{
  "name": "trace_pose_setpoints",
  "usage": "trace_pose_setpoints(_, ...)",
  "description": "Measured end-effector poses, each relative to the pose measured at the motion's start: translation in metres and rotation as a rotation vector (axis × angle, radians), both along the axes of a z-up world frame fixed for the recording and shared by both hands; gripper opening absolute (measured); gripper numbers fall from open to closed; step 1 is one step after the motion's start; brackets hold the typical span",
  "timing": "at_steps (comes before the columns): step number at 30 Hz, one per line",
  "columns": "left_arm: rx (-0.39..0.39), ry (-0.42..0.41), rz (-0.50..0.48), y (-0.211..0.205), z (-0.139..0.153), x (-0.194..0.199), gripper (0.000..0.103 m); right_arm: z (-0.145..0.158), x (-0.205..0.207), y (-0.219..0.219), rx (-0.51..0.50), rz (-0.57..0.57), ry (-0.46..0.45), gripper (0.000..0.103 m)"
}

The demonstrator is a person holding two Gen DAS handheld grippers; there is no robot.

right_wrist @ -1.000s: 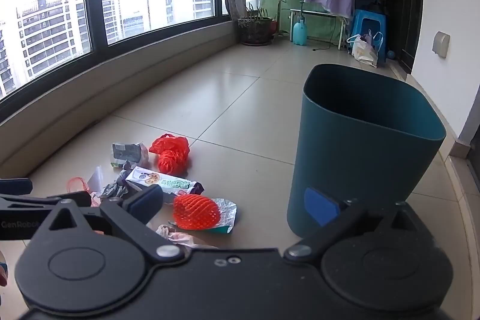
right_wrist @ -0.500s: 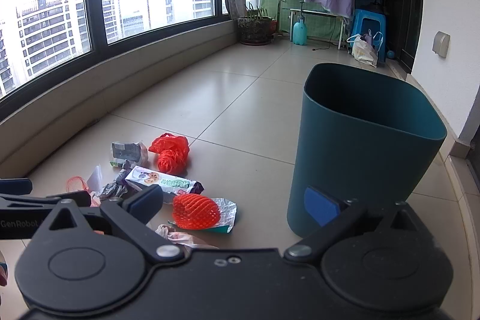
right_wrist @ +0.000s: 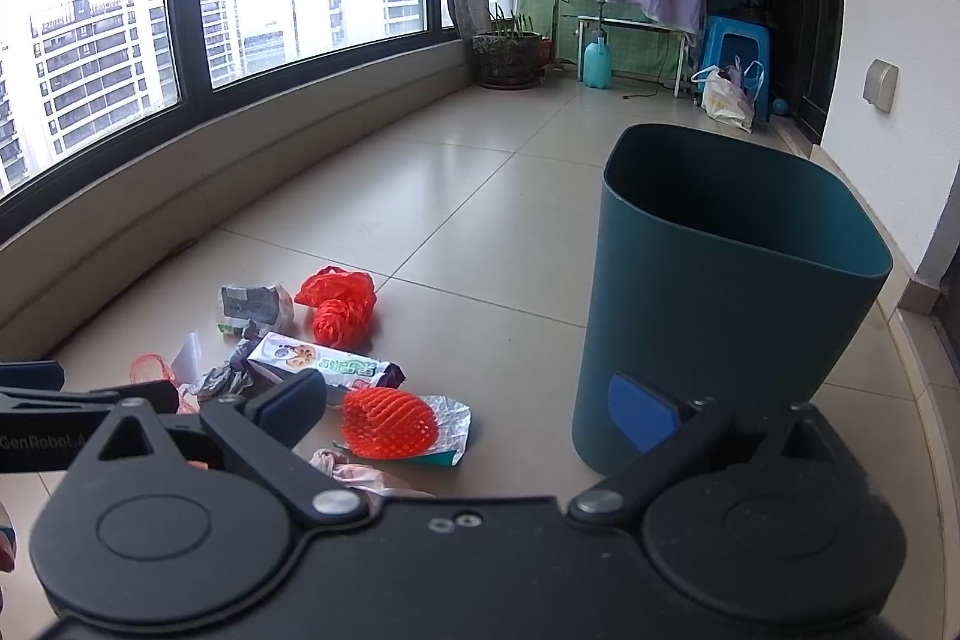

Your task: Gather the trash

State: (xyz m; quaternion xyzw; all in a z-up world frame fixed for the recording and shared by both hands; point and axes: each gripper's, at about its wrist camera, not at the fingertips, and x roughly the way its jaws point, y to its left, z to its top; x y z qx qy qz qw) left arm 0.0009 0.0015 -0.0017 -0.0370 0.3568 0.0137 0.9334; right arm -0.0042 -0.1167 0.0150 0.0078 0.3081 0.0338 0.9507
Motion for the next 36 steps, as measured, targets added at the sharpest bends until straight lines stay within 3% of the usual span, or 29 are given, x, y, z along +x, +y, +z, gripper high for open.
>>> trace_pose_setpoints(4,-0.007,-0.003,-0.012,-0.001,-0.001,0.000,0.103,0.000,0.000,0.000,-0.001,-0.003,0.000,0.101)
trace_pose_setpoints(10,0.052,0.008,-0.022,-0.010,-0.002,0.002,0.103,0.001,0.001,-0.001,0.003,-0.010,-0.001,0.101)
trace_pose_setpoints(16,0.016,0.014,-0.046,-0.014,-0.001,0.004,0.103,0.000,0.001,-0.002,0.006,-0.013,-0.001,0.101)
trace_pose_setpoints(36,0.015,0.010,-0.036,-0.016,-0.003,0.010,0.103,0.007,0.002,-0.008,0.003,-0.029,-0.010,0.100)
